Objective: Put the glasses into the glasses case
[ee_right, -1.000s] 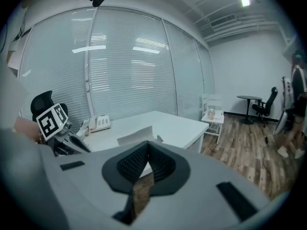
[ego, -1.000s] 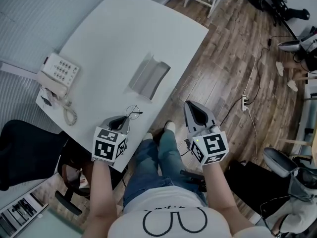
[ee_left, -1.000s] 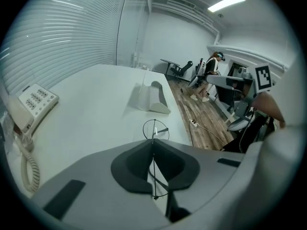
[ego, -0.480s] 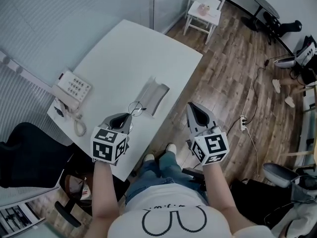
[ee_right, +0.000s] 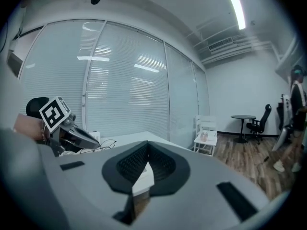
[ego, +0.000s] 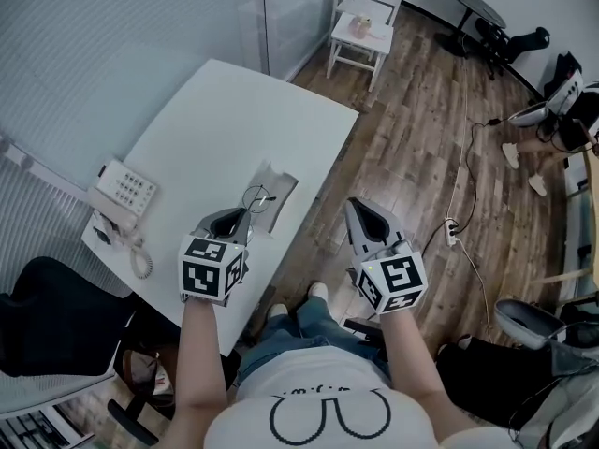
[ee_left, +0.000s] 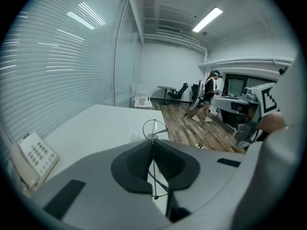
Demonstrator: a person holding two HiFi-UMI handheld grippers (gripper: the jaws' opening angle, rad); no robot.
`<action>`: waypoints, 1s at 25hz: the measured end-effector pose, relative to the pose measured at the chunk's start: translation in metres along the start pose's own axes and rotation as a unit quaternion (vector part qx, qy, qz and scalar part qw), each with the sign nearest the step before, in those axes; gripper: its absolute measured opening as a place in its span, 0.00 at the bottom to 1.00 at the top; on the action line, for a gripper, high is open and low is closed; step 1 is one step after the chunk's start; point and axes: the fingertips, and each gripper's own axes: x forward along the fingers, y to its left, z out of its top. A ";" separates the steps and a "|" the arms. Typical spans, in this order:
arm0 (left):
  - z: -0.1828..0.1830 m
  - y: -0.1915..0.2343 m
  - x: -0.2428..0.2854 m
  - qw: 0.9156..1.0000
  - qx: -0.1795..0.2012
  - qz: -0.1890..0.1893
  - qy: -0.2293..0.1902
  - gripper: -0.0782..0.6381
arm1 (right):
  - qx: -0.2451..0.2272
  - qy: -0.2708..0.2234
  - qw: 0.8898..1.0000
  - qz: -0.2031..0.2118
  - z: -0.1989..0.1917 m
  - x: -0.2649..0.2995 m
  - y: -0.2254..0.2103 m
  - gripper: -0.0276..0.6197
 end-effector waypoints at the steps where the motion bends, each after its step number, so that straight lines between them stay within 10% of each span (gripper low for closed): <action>1: 0.000 -0.001 0.007 1.000 0.000 0.000 0.004 0.14 | 0.002 0.003 1.000 -0.003 -0.003 -0.001 -0.005 0.06; 25: -0.041 0.011 0.152 0.989 -0.004 0.052 0.135 0.14 | 0.034 0.079 0.996 -0.005 -0.055 0.054 -0.091 0.06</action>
